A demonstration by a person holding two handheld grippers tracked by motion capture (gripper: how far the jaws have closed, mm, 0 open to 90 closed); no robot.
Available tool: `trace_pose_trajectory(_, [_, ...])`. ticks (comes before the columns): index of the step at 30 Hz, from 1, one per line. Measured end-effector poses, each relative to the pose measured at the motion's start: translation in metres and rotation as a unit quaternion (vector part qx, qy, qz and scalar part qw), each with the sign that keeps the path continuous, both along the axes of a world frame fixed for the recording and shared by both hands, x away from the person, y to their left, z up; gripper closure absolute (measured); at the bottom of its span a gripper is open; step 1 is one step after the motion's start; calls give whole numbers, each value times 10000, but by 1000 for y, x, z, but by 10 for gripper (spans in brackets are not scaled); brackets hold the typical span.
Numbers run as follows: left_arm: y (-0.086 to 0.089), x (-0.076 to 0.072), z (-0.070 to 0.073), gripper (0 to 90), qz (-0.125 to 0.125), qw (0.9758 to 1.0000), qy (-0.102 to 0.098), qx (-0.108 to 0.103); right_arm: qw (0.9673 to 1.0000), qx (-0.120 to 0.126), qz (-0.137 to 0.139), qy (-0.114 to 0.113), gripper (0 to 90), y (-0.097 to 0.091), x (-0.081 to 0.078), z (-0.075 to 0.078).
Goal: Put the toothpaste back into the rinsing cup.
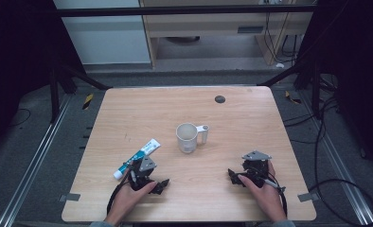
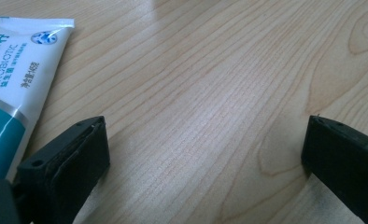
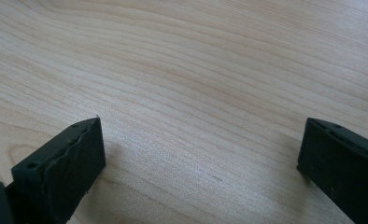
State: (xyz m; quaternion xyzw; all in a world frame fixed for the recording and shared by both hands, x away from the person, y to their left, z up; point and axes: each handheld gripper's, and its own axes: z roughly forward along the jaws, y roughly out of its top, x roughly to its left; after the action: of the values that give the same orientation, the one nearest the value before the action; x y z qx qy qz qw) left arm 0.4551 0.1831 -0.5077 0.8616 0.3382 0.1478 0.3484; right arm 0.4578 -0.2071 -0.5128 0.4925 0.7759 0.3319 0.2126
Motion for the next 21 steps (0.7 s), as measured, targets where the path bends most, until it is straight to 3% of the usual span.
trace_pose_trajectory(2, [0, 0, 2, 37, -40, 10000, 41, 48, 10000, -3, -14, 1, 9, 0, 0, 0])
trace_pose_trajectory(5, [-2, -2, 11, 56, -150, 9993, 13, 332, 10000, -4, -14, 1, 9, 0, 0, 0])
trace_pose_trajectory(8, [-3, 2, 26, 110, -61, 9979, 72, 634, 10000, -3, -14, 2, 9, 0, 0, 0])
trace_pose_trajectory(10, [-2, 13, 41, 104, -104, 9962, 155, 855, 10000, -3, -13, 1, 8, 0, 0, 0])
trace_pose_trajectory(15, [1, 28, 57, 116, -117, 9938, 292, 1065, 10000, -4, -12, 3, 8, 0, 0, 0])
trace_pose_trajectory(18, [7, 44, 66, 118, 53, 9898, 452, 1348, 10000, 2, 25, 6, 9, -1, 0, 0])
trace_pose_trajectory(21, [12, 52, 69, 120, 182, 9881, 520, 1439, 10000, 0, 26, 4, 8, -1, 0, 0])
